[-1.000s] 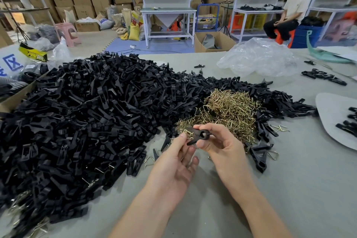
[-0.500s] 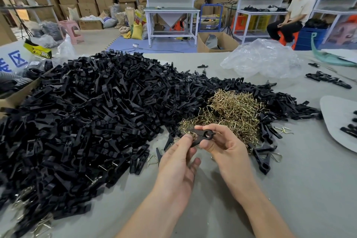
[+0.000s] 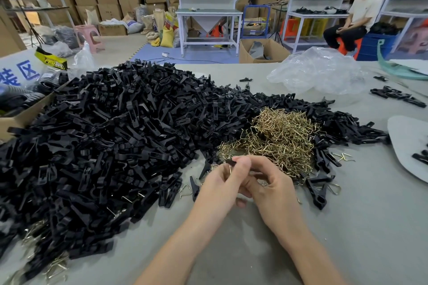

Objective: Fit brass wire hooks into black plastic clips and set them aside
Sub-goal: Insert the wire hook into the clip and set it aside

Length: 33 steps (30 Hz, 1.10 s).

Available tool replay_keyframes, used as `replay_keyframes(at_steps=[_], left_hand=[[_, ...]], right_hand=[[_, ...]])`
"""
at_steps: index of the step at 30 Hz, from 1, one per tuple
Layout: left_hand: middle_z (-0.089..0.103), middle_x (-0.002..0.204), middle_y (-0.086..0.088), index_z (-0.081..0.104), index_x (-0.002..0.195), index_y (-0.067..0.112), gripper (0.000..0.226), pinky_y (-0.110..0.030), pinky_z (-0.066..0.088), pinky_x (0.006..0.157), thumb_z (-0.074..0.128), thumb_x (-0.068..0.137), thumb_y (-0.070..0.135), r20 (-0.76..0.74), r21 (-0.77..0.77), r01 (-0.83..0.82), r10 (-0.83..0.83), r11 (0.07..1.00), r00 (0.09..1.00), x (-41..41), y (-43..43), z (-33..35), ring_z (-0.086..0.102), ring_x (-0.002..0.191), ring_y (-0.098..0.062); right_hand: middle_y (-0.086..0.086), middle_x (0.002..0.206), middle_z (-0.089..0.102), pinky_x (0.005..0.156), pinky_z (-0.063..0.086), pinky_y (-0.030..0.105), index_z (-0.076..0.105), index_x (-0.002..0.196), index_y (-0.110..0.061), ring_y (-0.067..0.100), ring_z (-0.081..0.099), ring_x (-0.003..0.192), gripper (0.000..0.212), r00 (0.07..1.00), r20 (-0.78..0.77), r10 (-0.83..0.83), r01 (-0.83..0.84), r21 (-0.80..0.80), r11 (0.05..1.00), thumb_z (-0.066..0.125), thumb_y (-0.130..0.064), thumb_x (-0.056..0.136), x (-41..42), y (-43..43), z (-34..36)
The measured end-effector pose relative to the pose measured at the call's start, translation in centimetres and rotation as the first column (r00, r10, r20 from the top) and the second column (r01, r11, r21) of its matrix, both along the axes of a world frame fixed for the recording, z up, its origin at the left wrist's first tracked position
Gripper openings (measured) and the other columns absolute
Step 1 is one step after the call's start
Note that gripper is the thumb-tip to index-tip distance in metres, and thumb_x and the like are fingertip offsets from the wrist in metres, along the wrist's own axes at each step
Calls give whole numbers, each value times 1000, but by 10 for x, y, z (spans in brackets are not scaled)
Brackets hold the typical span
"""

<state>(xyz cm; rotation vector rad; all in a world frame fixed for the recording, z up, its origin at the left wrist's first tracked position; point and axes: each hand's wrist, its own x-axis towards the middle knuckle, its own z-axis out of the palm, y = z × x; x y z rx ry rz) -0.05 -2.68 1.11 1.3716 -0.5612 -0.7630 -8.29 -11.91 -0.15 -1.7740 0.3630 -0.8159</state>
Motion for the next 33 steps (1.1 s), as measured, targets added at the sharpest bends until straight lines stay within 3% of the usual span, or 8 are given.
replay_keyframes(at_steps=[3, 7, 11, 15, 17, 20, 28, 33], left_hand=[[74, 84, -1, 75, 77, 30, 41, -33, 50, 63, 69, 70, 70, -2, -9, 76, -76, 997, 997, 6, 3, 3, 65, 68, -21], [76, 97, -5, 78, 90, 23, 43, -29, 53, 61, 71, 77, 63, -45, -36, 192, -193, 981, 980, 11, 8, 6, 62, 76, -24], [75, 100, -10, 75, 96, 16, 54, -32, 53, 64, 73, 76, 66, -42, -34, 251, -252, 967, 967, 14, 11, 8, 63, 81, -27], [76, 94, -4, 77, 90, 19, 50, -33, 55, 70, 63, 82, 66, 26, 33, 239, -240, 971, 971, 11, 8, 7, 71, 89, -21], [75, 98, -5, 77, 90, 18, 48, -32, 56, 75, 59, 86, 63, -19, 1, 260, -260, 966, 966, 12, 8, 7, 70, 96, -19], [73, 101, -10, 75, 104, 14, 50, -39, 57, 84, 61, 88, 59, -80, -43, 274, -277, 961, 958, 14, 9, 8, 67, 98, -22], [76, 96, -5, 79, 84, 20, 42, -34, 58, 80, 60, 83, 59, -54, -23, 253, -254, 967, 966, 13, 6, 5, 71, 98, -18], [74, 109, -13, 75, 89, 1, 52, -35, 57, 87, 61, 90, 52, -86, -82, 246, -253, 966, 964, 14, 8, 1, 68, 112, -22]], right_hand=[[-20, 103, 74, 72, 49, 7, 73, 108, -37, 1, 70, 94, 32, 999, -17, 31, -31, -36, 999, 69, -9, 93, -1, 0, -3], [-20, 106, 74, 79, 52, 13, 71, 108, -41, 4, 71, 97, 28, 997, -31, 66, -67, -42, 997, 70, -18, 93, 0, 1, -5], [-26, 113, 70, 87, 52, 18, 68, 111, -49, 3, 67, 106, 25, 998, -65, 27, -39, -179, 983, 67, -38, 89, 1, 0, -7], [-33, 120, 62, 98, 49, 26, 67, 110, -49, 5, 60, 117, 27, 999, -39, -1, -13, -350, 937, 64, -30, 92, 2, 1, -7], [-28, 119, 66, 97, 52, 33, 70, 111, -39, 8, 63, 115, 23, 999, -23, 31, -36, -300, 953, 62, -31, 91, 4, -2, -9], [-23, 119, 68, 93, 55, 37, 74, 115, -33, 10, 67, 111, 31, 998, -40, 37, -47, -266, 963, 71, -14, 91, 5, -5, -12], [-27, 122, 66, 95, 53, 36, 68, 113, -41, 10, 63, 116, 22, 999, -16, 33, -36, -306, 951, 66, -34, 92, 3, -4, -10], [-29, 119, 66, 95, 53, 37, 71, 112, -38, 8, 64, 115, 25, 1000, -20, 19, -24, -309, 951, 72, -23, 92, 4, -3, -11]])
